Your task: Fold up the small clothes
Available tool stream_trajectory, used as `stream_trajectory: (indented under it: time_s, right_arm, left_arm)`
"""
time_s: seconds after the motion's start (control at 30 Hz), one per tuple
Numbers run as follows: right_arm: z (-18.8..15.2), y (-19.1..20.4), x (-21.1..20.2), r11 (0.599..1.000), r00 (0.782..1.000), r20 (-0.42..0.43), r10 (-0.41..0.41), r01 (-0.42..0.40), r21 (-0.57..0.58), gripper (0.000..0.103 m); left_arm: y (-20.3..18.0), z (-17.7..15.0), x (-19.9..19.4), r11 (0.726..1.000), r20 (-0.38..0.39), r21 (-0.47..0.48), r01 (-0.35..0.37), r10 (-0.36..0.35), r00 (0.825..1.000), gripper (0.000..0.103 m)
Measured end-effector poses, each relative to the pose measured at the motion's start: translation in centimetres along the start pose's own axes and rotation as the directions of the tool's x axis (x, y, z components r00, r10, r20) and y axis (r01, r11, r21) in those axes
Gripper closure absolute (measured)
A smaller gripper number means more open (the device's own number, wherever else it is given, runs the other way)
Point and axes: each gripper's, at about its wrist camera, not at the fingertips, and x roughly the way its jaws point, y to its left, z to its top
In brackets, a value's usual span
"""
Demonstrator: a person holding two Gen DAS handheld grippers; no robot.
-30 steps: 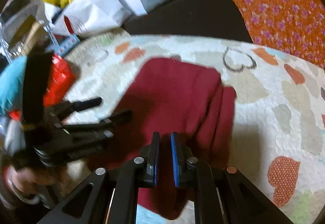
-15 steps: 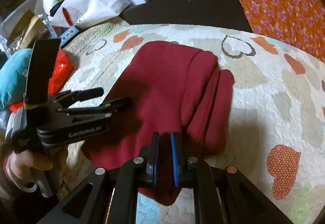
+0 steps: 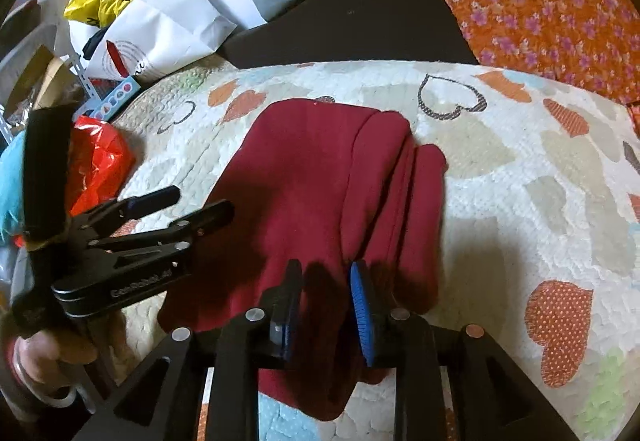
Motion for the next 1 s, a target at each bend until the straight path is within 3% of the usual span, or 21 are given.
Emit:
stream_trajectory:
  time_s: [0.17,0.23,1.0]
  right_arm:
    - [0.4,-0.9,0.2,0.999,1.000,0.011,-0.005,0.005,0.044,0.077]
    - [0.7,-1.5,0.3,0.997,1.000,0.014,-0.012,0.011,0.072,0.061]
    - [0.4,-3.4,0.8,0.990,1.000,0.009,-0.016,0.015,0.141,0.057]
  left_arm:
    - [0.5,0.1,-0.2,1.000,0.007,-0.015,-0.005,0.006,1.000,0.028]
    - [0.7,0.1,-0.2,1.000,0.003,-0.030,0.008,-0.008,1.000,0.028]
    - [1.5,0.3,0.5,0.998,-0.036,-0.064,0.012,-0.014,0.999,0.028]
